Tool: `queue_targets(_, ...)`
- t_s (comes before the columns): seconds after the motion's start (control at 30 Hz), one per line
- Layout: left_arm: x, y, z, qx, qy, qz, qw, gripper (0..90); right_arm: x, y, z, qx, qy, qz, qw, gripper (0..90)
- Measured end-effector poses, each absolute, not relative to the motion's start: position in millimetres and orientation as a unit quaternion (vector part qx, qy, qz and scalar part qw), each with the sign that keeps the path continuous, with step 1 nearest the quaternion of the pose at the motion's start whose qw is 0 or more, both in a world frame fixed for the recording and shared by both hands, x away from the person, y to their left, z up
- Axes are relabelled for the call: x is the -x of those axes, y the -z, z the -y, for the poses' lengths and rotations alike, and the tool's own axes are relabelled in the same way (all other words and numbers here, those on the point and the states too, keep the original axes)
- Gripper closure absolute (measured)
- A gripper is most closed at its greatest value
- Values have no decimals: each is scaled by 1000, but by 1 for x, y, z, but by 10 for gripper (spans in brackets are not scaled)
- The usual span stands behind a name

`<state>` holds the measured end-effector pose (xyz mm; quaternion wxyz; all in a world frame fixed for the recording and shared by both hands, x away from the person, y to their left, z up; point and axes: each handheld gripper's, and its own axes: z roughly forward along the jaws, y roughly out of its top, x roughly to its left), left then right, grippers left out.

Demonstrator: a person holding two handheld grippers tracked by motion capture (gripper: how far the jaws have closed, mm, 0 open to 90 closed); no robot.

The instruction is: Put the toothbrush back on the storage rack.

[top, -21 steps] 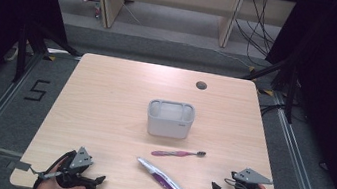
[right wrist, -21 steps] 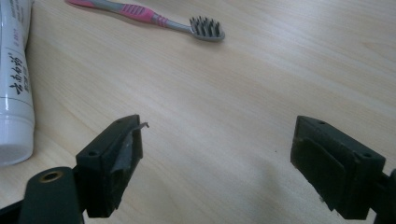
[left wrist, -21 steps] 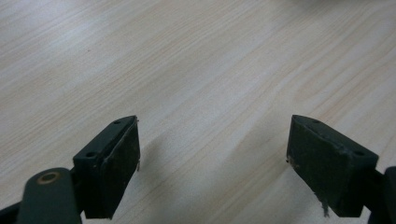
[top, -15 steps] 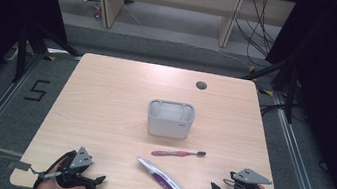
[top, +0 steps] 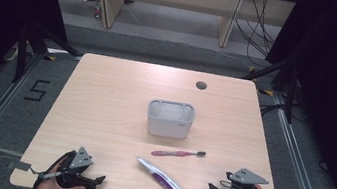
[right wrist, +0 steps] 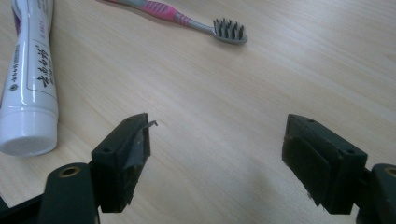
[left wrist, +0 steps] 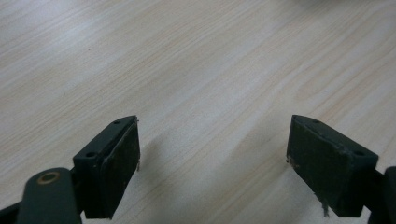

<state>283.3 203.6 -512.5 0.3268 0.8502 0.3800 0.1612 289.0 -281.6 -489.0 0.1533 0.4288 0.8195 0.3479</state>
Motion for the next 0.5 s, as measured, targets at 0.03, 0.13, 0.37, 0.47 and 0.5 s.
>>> queue_targets(0.03,-283,513,-203,-847,-160,-384,331,168,-292,490,283,-411,-352,-826,159,245)
queue_targets(0.13,-283,512,-203,-851,-158,-379,328,168,-291,488,281,-413,-354,-825,153,248)
queue_targets(0.37,-283,513,-203,-850,-158,-381,329,168,-290,480,274,-407,-358,-826,153,249)
queue_targets(0.47,-283,512,-204,-852,-157,-378,325,168,-290,477,269,-397,-360,-830,153,260)
queue_targets(0.5,-283,513,-203,-850,-158,-380,328,168,-291,477,268,-391,-362,-832,154,260)
